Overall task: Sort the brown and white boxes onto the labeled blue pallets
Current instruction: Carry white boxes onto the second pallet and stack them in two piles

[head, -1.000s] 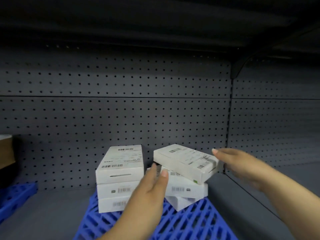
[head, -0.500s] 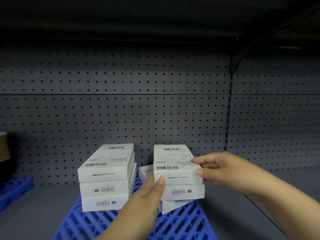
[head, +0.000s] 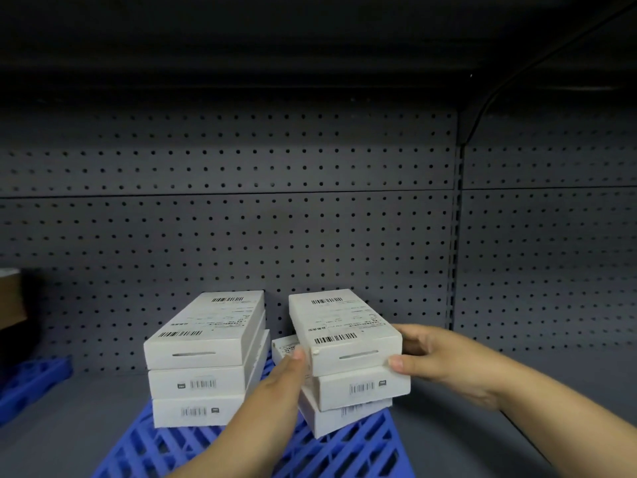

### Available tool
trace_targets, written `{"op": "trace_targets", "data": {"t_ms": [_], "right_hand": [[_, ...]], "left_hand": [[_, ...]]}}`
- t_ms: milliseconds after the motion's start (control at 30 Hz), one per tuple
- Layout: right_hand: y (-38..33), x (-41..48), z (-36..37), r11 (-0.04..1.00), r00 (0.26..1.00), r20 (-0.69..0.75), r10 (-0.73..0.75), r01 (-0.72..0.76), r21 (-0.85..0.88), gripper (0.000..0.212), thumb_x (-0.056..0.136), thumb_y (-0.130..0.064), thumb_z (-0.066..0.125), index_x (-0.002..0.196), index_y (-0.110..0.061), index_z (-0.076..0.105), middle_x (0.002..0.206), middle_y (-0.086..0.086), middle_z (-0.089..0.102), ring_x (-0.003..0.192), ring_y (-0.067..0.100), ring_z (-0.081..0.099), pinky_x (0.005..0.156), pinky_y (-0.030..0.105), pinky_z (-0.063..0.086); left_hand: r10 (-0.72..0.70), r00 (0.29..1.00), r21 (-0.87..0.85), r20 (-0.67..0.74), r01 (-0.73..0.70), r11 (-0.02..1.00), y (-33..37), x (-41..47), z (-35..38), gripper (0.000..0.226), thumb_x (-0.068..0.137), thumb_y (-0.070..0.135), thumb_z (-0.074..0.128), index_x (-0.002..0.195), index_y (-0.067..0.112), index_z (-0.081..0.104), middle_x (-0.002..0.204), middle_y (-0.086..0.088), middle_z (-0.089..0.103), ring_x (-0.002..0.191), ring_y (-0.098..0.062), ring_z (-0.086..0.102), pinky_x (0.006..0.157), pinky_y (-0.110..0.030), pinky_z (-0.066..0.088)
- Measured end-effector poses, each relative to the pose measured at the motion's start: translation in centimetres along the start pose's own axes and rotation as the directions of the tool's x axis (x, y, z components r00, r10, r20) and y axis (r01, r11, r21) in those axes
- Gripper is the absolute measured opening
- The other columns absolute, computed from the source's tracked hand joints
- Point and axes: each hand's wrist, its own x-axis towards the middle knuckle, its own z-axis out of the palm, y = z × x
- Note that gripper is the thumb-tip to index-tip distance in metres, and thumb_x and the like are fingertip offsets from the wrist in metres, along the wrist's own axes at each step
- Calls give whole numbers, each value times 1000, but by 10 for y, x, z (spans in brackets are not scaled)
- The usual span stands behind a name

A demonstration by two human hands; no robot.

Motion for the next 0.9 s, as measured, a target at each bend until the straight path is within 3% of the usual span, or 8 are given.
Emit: {"op": "trace_targets", "data": {"t_ms": [100, 233, 333, 533, 633, 767, 833, 900], "right_hand": [[5, 6, -1, 1000, 999, -48, -8, 9, 21, 42, 84, -13, 65, 125, -16, 56, 122, -2, 66, 117, 11, 58, 106, 29, 40], [11, 12, 4, 980, 999, -50, 8, 2, 199, 53, 75, -22, 71, 124, -10, 57, 120, 6, 67, 114, 20, 61, 99, 31, 47], [11, 11, 12, 956, 999, -47, 22, -7, 293, 43, 79, -16, 70, 121, -12, 58, 115, 6, 69, 108, 18, 64, 89, 29, 52], [8, -3, 29, 953, 996, -84, 34, -7, 302, 39, 80, -10, 63, 118, -21, 58, 112, -3, 71, 106, 13, 65, 95, 32, 50], [10, -8, 37, 959, 987, -147, 66, -22, 282, 45, 82, -9, 66, 125, -20, 55, 117, -5, 69, 108, 11, 64, 97, 36, 49], [11, -10, 46, 988, 955, -290, 56, -11, 155, 53, 76, -7, 74, 124, -21, 57, 115, -12, 67, 109, 4, 62, 94, 31, 51], [11, -8, 46, 987, 950, -305, 67, -18, 159, 42, 79, -6, 70, 117, -22, 61, 107, -12, 71, 102, 3, 65, 86, 25, 54], [10, -6, 45, 977, 949, -298, 105, -43, 207, 31, 84, -5, 65, 109, -22, 63, 98, -11, 74, 91, 1, 68, 75, 18, 55]], "left_hand": [[-1, 1000, -2, 1, 1, 1000, -3, 0, -1, 94, 52, 85, 43, 132, 36, 46, 141, 15, 45, 132, -8, 36, 116, -41, 18], [-12, 1000, 45, -10, 12, 999, 0, -4, -2, 107, 32, 95, 44, 125, 43, 50, 137, 17, 48, 130, -6, 40, 116, -40, 19], [-21, 998, 77, 55, 17, 997, 12, -12, -2, 75, 35, 96, 42, 96, 56, 58, 131, 18, 54, 125, -5, 45, 115, -39, 20], [6, 995, 187, 98, -25, 982, 11, -13, -12, 67, 43, 97, 38, 98, 61, 53, 134, 26, 48, 129, -1, 39, 115, -37, 22], [17, 994, 234, 113, -43, 971, 15, -14, -15, 51, 49, 93, 38, 85, 64, 58, 123, 31, 53, 124, 0, 43, 113, -35, 25], [93, 984, 340, 154, -141, 930, 19, -11, -17, 37, 68, 79, 41, 102, 66, 49, 120, 36, 52, 120, 4, 45, 108, -29, 30], [103, 980, 412, 168, -165, 896, 18, -8, -19, 26, 84, 61, 42, 108, 65, 38, 120, 40, 47, 117, 9, 43, 101, -20, 33], [131, 970, 470, 203, -214, 856, 17, -6, -19, 36, 91, 46, 43, 119, 64, 29, 123, 42, 43, 117, 12, 41, 99, -15, 33]]}}
